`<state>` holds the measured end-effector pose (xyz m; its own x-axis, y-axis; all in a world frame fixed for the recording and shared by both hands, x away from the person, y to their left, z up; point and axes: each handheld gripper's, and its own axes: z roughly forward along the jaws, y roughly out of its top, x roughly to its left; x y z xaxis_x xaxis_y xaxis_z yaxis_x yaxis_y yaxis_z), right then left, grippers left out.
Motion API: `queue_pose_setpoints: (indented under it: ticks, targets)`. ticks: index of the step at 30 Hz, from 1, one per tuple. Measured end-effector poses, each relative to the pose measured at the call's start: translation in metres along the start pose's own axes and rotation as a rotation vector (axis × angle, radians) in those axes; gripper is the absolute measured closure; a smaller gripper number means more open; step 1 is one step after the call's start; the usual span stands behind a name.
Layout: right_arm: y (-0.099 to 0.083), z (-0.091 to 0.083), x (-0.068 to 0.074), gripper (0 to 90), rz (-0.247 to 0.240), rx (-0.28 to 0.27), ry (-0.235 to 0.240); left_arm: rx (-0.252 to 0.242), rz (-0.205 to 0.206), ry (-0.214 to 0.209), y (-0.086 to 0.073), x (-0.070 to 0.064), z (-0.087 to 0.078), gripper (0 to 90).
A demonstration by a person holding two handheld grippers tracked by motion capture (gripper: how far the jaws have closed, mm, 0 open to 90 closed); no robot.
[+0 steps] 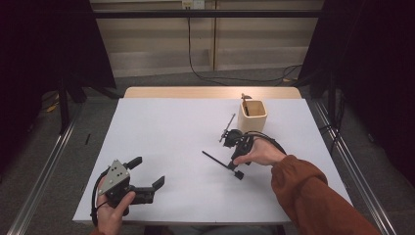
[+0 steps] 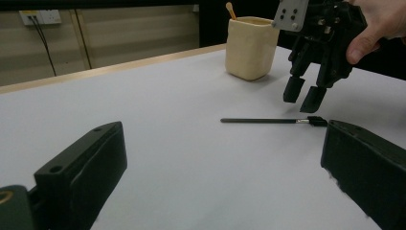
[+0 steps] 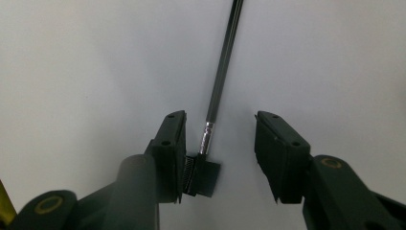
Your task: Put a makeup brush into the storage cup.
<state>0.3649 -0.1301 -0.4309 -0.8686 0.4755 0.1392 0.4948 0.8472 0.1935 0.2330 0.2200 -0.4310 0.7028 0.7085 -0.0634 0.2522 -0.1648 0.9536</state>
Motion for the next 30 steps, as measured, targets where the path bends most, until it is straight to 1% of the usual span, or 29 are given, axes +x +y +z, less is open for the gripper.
queue_pose_setpoints:
  ticks: [3,4,6,8,9,11,14,16,19,20,21,23,25,26,30]
  targets:
    - [0.003,0.004,0.000,57.6,0.001,0.022,0.001,0.000,0.003,0.000,0.000,0.000,0.000,1.8]
    - [0.003,0.005,0.001,58.4,0.005,0.021,0.004,0.001,0.005,-0.001,0.000,-0.001,0.000,1.9]
    - [0.005,0.008,0.001,58.9,-0.005,0.033,0.002,0.000,0.016,-0.005,0.000,-0.001,0.001,1.9]
    - [0.006,0.010,0.001,59.6,-0.012,0.046,-0.006,-0.001,0.012,-0.006,0.000,-0.001,0.001,1.8]
    - [0.006,0.011,0.001,59.8,-0.007,0.042,-0.003,-0.001,0.016,-0.006,0.000,-0.001,0.001,1.9]
    - [0.006,0.013,0.001,60.2,-0.010,0.041,0.000,0.003,0.008,-0.004,0.000,-0.001,0.000,1.8]
    - [0.007,0.015,0.003,62.6,-0.020,0.059,-0.004,0.003,0.007,-0.003,0.000,-0.001,0.000,1.8]
    - [0.008,0.017,0.004,64.7,-0.022,0.051,-0.005,-0.001,0.011,-0.004,0.000,-0.001,0.001,1.9]
    - [0.010,0.018,0.005,66.8,-0.025,0.060,-0.006,0.003,0.019,-0.006,0.000,0.000,0.001,1.9]
    - [0.010,0.020,0.005,67.6,-0.036,0.057,-0.006,0.004,0.019,-0.007,0.000,0.000,0.001,1.9]
    - [0.011,0.021,0.006,68.7,-0.033,0.067,-0.011,0.005,0.020,-0.007,0.000,0.000,0.001,1.9]
    - [0.011,0.021,0.006,70.6,-0.038,0.071,-0.021,0.010,0.020,-0.009,0.000,0.000,0.001,1.8]
    - [0.012,0.021,0.007,73.9,-0.032,0.074,-0.036,0.015,0.014,-0.013,0.000,-0.001,0.001,1.9]
    - [0.012,0.022,0.008,74.4,-0.036,0.079,-0.049,0.014,0.013,-0.012,0.000,-0.001,0.001,1.9]
    - [0.013,0.023,0.009,75.0,-0.032,0.084,-0.057,0.014,0.023,-0.011,0.000,-0.001,0.002,1.8]
